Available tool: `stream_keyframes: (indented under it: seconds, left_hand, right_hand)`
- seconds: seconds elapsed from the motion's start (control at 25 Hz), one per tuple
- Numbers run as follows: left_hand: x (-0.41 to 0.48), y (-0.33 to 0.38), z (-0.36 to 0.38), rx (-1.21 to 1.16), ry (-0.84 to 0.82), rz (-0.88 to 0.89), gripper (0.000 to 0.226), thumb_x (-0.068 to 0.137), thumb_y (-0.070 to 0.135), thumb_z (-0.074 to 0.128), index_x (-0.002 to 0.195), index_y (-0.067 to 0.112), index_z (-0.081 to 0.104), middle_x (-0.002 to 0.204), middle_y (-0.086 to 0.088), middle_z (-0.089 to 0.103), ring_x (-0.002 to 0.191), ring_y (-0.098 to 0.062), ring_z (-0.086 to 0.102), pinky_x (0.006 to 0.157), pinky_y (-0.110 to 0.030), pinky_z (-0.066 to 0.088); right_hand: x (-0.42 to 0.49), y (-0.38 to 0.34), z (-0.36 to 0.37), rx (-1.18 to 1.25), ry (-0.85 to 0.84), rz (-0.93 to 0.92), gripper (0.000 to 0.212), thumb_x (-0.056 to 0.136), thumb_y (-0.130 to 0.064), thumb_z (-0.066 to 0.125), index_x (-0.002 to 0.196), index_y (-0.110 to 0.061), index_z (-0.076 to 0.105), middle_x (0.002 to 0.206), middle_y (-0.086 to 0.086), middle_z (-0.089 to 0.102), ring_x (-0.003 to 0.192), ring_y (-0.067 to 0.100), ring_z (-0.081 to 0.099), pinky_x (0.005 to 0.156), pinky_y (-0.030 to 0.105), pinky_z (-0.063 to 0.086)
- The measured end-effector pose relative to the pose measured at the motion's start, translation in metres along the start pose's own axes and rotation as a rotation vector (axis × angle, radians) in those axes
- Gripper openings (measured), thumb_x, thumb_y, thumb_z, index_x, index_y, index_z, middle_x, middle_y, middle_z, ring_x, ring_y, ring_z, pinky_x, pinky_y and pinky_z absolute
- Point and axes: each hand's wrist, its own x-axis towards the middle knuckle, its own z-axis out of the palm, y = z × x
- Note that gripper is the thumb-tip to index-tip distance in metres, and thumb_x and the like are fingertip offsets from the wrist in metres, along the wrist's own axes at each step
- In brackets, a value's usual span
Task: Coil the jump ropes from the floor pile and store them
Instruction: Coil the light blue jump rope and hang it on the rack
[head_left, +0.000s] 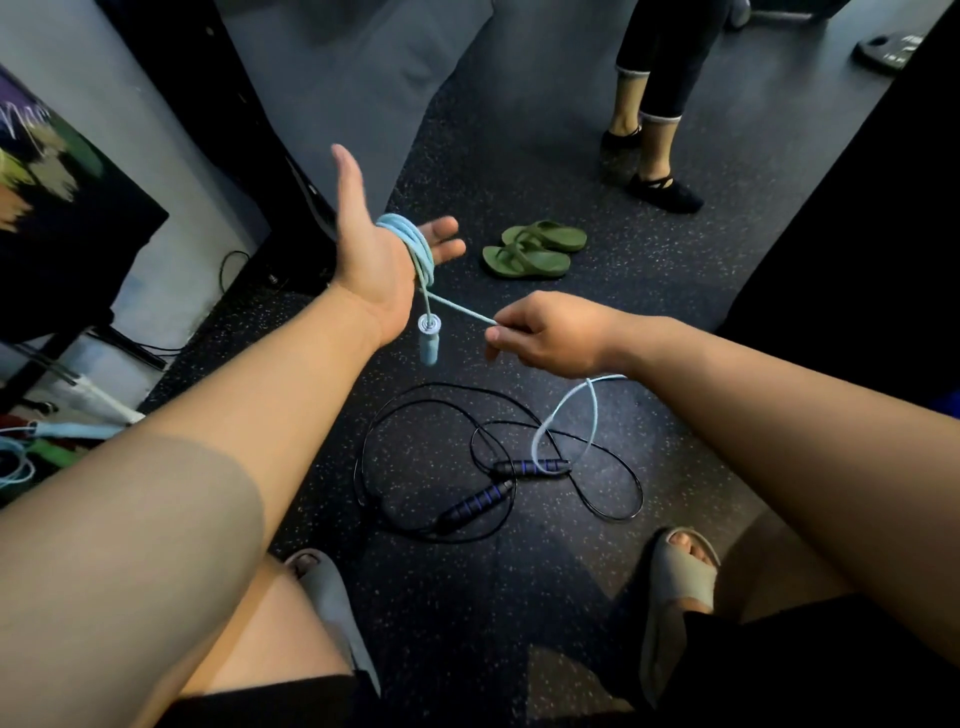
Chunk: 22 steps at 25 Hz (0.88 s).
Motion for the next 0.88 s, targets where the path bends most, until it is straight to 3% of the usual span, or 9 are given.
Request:
stream_keyframes:
  seconds: [0.08,0.12,0.2,0.28,0.36,0.48,0.56,0.76,0.88]
  left_hand:
    - [-0.008,-0.007,0.003,0.316,-0.044,-0.057,0.105,0.08,0.088,0.0,0.159,0.023,0.021,0.086,-0.011,0.078,0.085,-0.029,0.075,0.109,-0.046,0.041]
    - [-0.012,-0.009,0.004,0.461,-0.104,-0.113,0.117,0.076,0.088,-0.01,0.155,0.013,0.032,0.093,-0.018,0.077,0.092,-0.03,0.075,0.11,-0.039,0.039]
    - [-0.018,-0.008,0.006,0.702,-0.327,-0.25,0.14,0.07,0.086,-0.024,0.125,-0.013,0.059,0.099,-0.029,0.068,0.101,-0.033,0.07,0.103,-0.028,0.039]
    - [-0.021,-0.009,0.008,0.791,-0.524,-0.328,0.14,0.064,0.088,-0.025,0.098,-0.014,0.064,0.096,-0.029,0.061,0.095,-0.034,0.064,0.104,-0.037,0.04]
    - [-0.024,-0.011,0.01,0.811,-0.588,-0.39,0.137,0.068,0.086,-0.025,0.097,-0.013,0.065,0.088,-0.026,0.063,0.085,-0.033,0.064,0.097,-0.041,0.044]
    - [-0.028,-0.012,0.013,0.754,-0.651,-0.452,0.139,0.072,0.086,-0.022,0.106,-0.021,0.059,0.07,-0.019,0.06,0.068,-0.03,0.061,0.077,-0.035,0.052]
    - [-0.03,-0.008,0.017,0.653,-0.667,-0.483,0.131,0.07,0.088,-0.02,0.099,-0.012,0.06,0.057,-0.012,0.053,0.058,-0.028,0.053,0.068,-0.033,0.053]
    - [-0.033,0.003,0.016,0.431,-0.706,-0.541,0.118,0.056,0.098,-0.016,0.074,0.005,0.056,0.04,0.0,0.038,0.039,-0.021,0.042,0.077,-0.036,0.045]
    - [-0.034,0.009,0.014,0.183,-0.623,-0.495,0.114,0.055,0.1,-0.013,0.073,0.009,0.053,0.039,0.004,0.035,0.04,-0.018,0.041,0.081,-0.033,0.047]
  right_hand:
    - [-0.001,-0.006,-0.007,-0.074,0.064,-0.072,0.03,0.102,-0.035,0.048,0.093,-0.018,0.072,0.059,-0.007,0.056,0.052,0.002,0.049,0.053,0.018,0.035]
    - [-0.001,-0.007,-0.01,-0.088,0.094,-0.099,0.029,0.102,-0.034,0.05,0.09,-0.018,0.071,0.059,-0.009,0.058,0.053,0.0,0.051,0.053,0.016,0.034]
    - [-0.001,-0.007,-0.017,-0.111,0.158,-0.151,0.026,0.1,-0.035,0.054,0.09,-0.019,0.072,0.065,-0.011,0.063,0.055,-0.003,0.052,0.054,0.011,0.033]
    - [0.0,-0.002,-0.024,-0.117,0.233,-0.193,0.026,0.095,-0.04,0.061,0.088,-0.019,0.073,0.069,-0.008,0.065,0.058,0.003,0.056,0.056,0.019,0.04]
    - [-0.001,0.005,-0.03,-0.087,0.299,-0.225,0.028,0.088,-0.045,0.069,0.084,-0.018,0.07,0.071,-0.008,0.065,0.064,0.007,0.059,0.059,0.027,0.045]
    - [-0.002,0.014,-0.035,0.006,0.345,-0.233,0.033,0.081,-0.047,0.075,0.081,-0.016,0.066,0.064,-0.009,0.055,0.059,0.006,0.049,0.056,0.025,0.039]
    - [-0.002,0.019,-0.033,0.092,0.337,-0.221,0.027,0.085,-0.043,0.073,0.078,-0.019,0.062,0.063,-0.005,0.048,0.058,0.006,0.041,0.056,0.027,0.035]
    - [0.0,0.026,-0.019,0.195,0.347,-0.128,0.036,0.099,-0.034,0.056,0.075,-0.007,0.054,0.061,-0.005,0.042,0.054,0.005,0.039,0.052,0.021,0.033]
    - [0.003,0.03,-0.016,0.251,0.398,-0.068,0.037,0.103,-0.034,0.047,0.076,-0.01,0.054,0.06,-0.007,0.043,0.052,0.005,0.043,0.053,0.03,0.04]
